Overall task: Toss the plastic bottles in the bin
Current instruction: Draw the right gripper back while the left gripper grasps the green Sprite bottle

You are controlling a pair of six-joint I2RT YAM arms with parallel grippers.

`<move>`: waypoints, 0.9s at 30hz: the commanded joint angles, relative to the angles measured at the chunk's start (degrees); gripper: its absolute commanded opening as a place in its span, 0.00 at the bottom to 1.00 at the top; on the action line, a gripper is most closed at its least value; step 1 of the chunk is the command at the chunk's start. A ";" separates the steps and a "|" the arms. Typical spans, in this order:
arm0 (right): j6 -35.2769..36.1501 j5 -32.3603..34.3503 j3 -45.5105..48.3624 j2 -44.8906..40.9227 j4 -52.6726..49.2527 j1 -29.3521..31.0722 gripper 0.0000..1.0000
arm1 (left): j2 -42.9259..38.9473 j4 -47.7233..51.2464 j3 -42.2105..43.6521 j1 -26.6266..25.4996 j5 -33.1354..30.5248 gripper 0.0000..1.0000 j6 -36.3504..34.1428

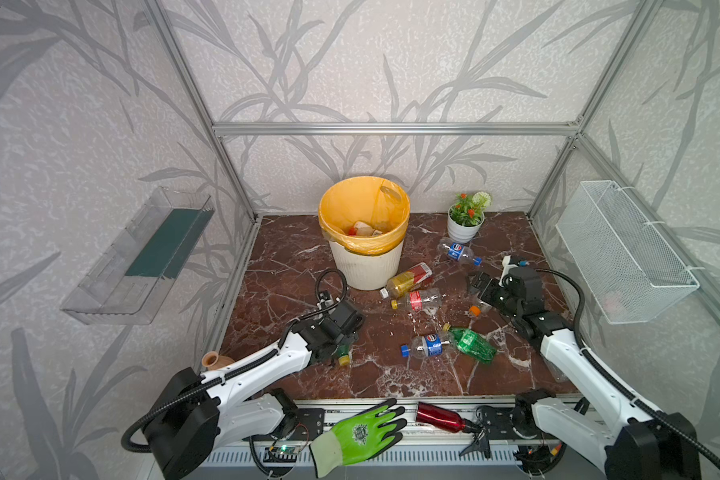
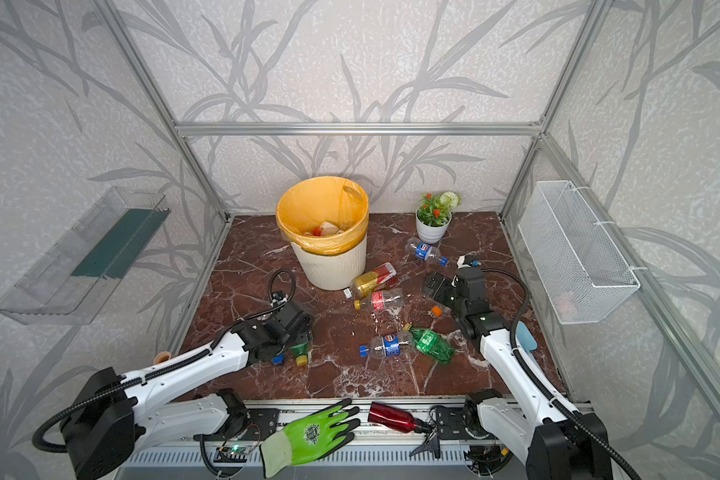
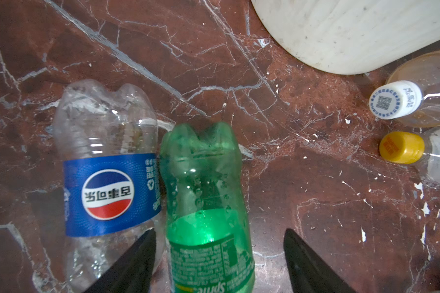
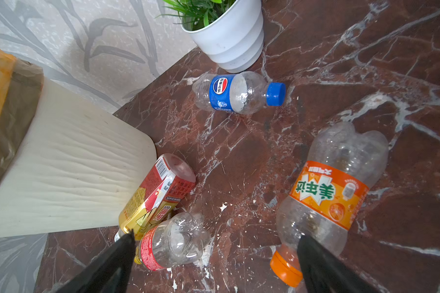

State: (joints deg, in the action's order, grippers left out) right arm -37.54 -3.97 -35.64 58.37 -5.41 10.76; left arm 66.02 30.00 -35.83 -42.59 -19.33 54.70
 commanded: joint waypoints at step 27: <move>-0.54 -1.07 1.39 -1.16 1.04 -2.49 0.99 | 18.01 -7.90 -6.67 3.28 8.55 0.78 -6.98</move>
State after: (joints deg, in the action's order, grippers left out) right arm -37.93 -5.02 -34.94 58.04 -5.28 8.71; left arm 82.35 21.43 -40.05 -39.64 -12.58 49.76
